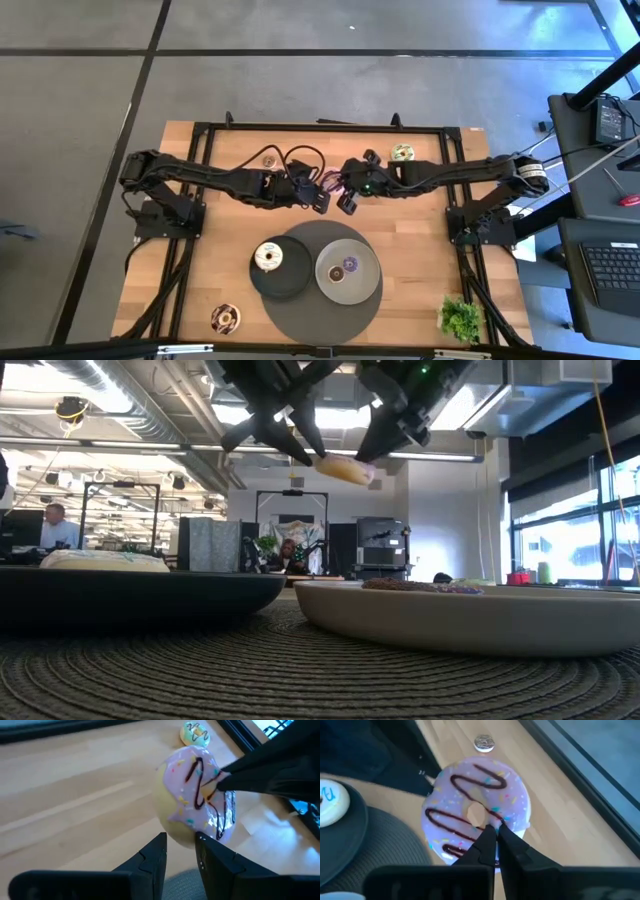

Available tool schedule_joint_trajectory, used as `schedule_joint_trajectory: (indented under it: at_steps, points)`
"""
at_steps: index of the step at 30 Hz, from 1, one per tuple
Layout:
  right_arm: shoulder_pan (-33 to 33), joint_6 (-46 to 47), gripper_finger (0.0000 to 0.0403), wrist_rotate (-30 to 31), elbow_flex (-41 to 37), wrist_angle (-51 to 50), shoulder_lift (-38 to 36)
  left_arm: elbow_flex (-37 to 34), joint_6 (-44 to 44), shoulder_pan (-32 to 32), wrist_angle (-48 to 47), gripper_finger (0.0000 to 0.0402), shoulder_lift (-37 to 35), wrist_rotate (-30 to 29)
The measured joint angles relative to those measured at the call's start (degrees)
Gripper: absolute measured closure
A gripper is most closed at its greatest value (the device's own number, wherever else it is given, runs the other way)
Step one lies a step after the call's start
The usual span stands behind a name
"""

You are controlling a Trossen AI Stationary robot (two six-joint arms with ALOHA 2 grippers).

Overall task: Pick & Place donuts
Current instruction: Put the big purple donut on the black plate

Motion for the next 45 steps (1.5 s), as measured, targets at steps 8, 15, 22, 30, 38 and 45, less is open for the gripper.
schedule_joint_trajectory:
  at_steps: [8,15,22,30,38,45]
  points:
    - [0.0,0.2,0.0391,-1.5,0.0,-1.5,0.0,0.0,-0.9,0.4,0.9,0.0270,0.0,0.5]
    - [0.0,0.2,0.0391,-1.6,0.0,-2.3,0.0,0.0,-0.4,0.4,2.8,0.0199,0.0,0.6]
    - [-0.1,0.2,0.0391,-0.5,0.0,-4.5,-0.1,0.0,-0.4,-0.1,3.0,0.0186,0.0,1.0]
    - [-0.2,0.3,0.0391,0.3,0.0,-4.3,-0.1,0.1,-0.3,-0.4,2.9,0.0189,0.0,1.0]
    - [-0.1,0.4,0.0391,-3.2,0.0,0.1,-0.1,0.1,-2.3,0.5,2.7,0.0189,0.0,0.9]
    - [-0.1,0.4,0.0391,-3.3,0.0,0.2,-0.1,0.1,-2.3,0.5,2.5,0.0194,0.0,-1.0]
